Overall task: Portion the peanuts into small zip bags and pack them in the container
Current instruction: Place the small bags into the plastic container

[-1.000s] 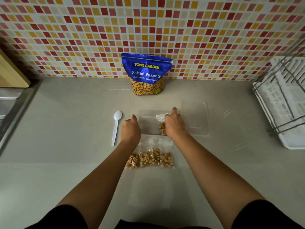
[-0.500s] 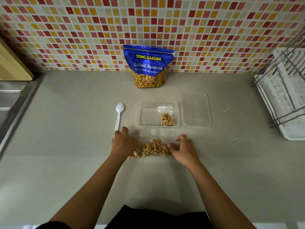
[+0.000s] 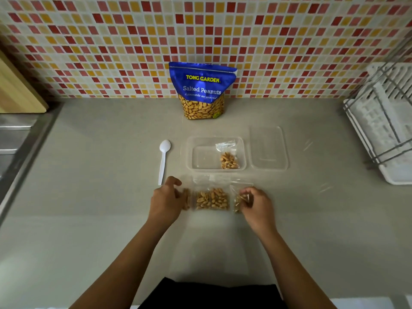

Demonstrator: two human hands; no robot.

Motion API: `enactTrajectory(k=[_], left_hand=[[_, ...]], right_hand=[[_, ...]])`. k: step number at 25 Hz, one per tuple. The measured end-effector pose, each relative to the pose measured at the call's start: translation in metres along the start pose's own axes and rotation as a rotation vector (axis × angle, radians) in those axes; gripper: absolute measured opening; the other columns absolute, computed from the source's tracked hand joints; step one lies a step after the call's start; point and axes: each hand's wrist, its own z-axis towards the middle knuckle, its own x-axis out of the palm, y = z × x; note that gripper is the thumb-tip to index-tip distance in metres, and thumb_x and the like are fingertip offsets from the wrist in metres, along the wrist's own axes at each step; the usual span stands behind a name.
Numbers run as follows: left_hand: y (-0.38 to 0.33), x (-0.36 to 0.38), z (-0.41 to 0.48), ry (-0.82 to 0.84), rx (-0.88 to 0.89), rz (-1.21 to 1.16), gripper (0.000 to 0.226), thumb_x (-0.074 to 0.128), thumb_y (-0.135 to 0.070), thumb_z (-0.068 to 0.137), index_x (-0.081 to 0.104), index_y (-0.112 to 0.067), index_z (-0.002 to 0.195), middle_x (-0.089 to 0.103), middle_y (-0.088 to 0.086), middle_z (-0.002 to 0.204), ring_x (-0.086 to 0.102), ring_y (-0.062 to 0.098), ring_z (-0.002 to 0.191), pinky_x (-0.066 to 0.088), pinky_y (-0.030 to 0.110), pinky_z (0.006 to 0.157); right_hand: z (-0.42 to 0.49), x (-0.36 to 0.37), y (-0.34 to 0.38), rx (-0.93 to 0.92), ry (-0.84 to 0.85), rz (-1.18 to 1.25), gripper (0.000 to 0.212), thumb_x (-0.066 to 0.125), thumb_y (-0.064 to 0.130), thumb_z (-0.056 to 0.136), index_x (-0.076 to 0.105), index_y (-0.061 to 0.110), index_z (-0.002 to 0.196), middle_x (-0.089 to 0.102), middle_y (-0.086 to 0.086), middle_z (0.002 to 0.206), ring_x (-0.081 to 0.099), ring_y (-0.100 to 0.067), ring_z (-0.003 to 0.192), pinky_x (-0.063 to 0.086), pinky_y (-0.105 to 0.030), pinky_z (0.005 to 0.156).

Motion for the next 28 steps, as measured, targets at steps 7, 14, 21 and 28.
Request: enactTrajectory(k=[7,14,21,28], left_hand=[[-0.061,-0.02,0.046,-0.082,0.14,-0.165,0.033,0.053,-0.007,0.09,0.057,-0.01,0.123,0.06,0.004,0.104,0.061,0.018,0.089,0.05,0.019,0.07],[-0.09,0.019,0.091,0.128,0.062,0.384,0.031,0.042,-0.004,0.091,0.05,0.002,0.121,0.057,0.025,0.12,0.056,0.04,0.11,0.047,0.04,0.089],[-0.086,0.014,0.066,-0.067,0.247,0.439,0.025,0.045,-0.002,0.092,0.051,0.001,0.117,0.061,0.02,0.11,0.062,0.035,0.098,0.048,0.036,0.079],[-0.028,0.036,0.006,0.21,-0.036,0.165,0.044,0.054,-0.02,0.087,0.038,-0.011,0.127,0.06,0.018,0.112,0.057,0.036,0.106,0.045,0.037,0.087]], right_hand=[[0.047,-0.021,0.062,-0.267,-0.012,0.135,0.04,0.059,0.008,0.089,0.054,0.01,0.128,0.056,-0.005,0.123,0.059,-0.016,0.103,0.047,-0.017,0.09],[0.115,0.018,0.074,-0.17,0.216,-0.422,0.035,0.056,0.016,0.088,0.056,0.003,0.121,0.053,-0.019,0.128,0.05,-0.036,0.117,0.04,-0.033,0.096],[0.089,-0.004,0.079,-0.272,0.13,-0.331,0.036,0.054,0.03,0.091,0.057,0.01,0.121,0.048,-0.015,0.121,0.053,-0.032,0.107,0.043,-0.034,0.09],[0.005,0.014,0.038,0.066,0.252,-0.201,0.055,0.065,0.028,0.085,0.036,0.015,0.13,0.043,-0.014,0.125,0.054,-0.032,0.108,0.041,-0.033,0.091]])
